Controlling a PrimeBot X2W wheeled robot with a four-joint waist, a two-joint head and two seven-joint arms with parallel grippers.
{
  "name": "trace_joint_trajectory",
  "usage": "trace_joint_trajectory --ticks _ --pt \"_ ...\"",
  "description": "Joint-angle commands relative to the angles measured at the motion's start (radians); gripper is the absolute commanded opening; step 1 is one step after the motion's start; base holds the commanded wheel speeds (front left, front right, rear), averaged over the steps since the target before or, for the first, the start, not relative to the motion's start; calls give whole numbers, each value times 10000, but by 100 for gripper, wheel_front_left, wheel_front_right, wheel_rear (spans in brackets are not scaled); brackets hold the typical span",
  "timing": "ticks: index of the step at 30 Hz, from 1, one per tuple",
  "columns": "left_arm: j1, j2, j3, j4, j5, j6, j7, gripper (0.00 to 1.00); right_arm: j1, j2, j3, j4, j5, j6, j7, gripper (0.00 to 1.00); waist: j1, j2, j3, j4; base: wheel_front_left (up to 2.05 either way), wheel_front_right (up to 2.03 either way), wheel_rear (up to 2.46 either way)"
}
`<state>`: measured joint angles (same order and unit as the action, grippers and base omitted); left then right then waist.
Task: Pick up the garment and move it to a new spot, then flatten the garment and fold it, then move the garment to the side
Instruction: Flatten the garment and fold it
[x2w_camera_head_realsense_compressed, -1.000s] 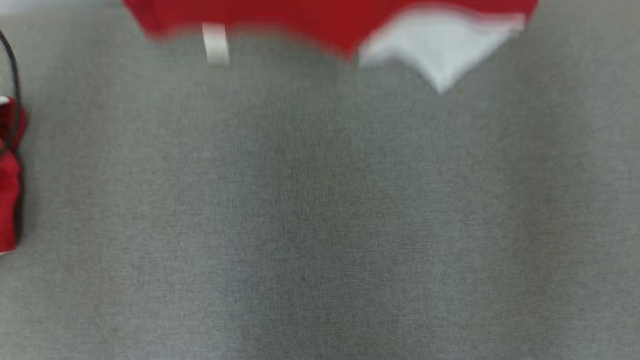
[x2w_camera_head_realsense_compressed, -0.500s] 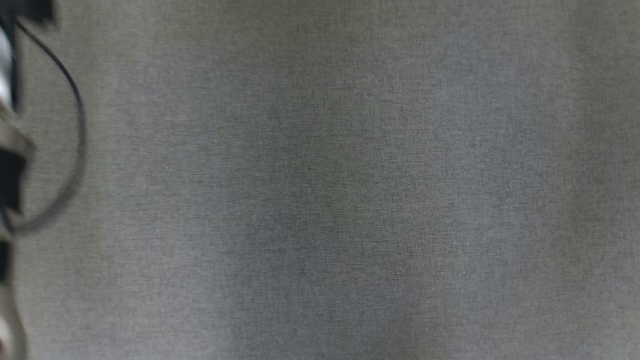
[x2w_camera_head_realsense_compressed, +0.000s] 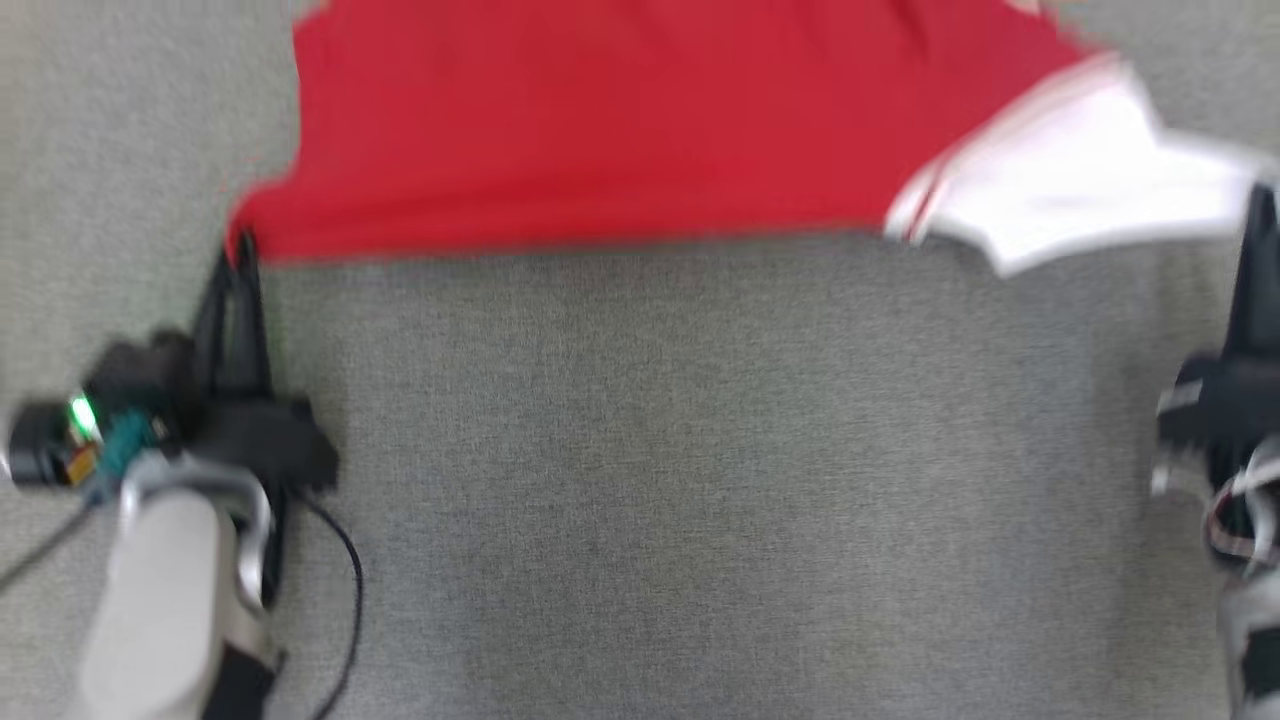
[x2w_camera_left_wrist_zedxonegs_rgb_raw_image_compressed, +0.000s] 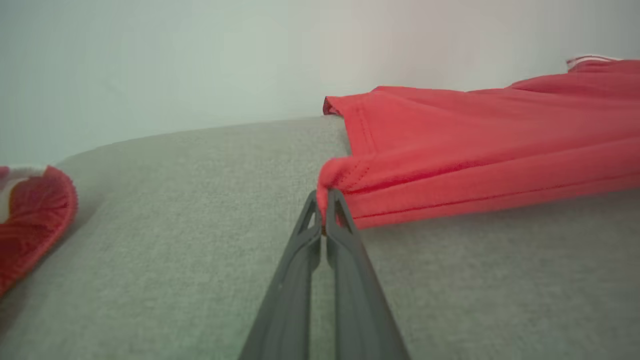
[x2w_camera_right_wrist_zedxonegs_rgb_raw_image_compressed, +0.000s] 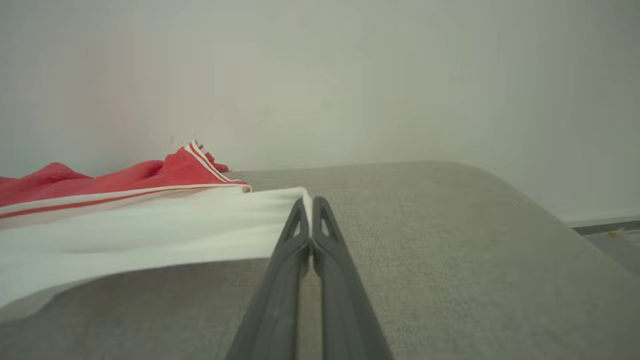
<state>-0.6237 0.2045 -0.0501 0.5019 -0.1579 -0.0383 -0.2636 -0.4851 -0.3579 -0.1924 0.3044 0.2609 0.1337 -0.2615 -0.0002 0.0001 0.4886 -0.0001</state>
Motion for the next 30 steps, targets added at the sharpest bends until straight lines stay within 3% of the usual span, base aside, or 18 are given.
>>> trace_joint_trajectory --ticks 1,7,16,30 --pt "581 -65 343 58 75 56 -12 0 554 198 -415 17 82 -60 -50 0 2 -1 -665 -81 0 0 0" --pt "2163 -681 816 -73 323 -133 -14 0 2267 964 -660 261 -54 -63 -49 0 2 -1 -1732 -156 0 0 0" --pt "4068 -1175 1127 -128 616 -393 -16 0 4103 1801 -765 751 -34 -59 -50 0 2 -1 -3200 -174 0 0 0" --pt "6244 -1450 1782 35 451 -560 -22 0 6044 2077 -245 1243 166 -54 -50 0 2 -1 -4852 -324 0 0 0"
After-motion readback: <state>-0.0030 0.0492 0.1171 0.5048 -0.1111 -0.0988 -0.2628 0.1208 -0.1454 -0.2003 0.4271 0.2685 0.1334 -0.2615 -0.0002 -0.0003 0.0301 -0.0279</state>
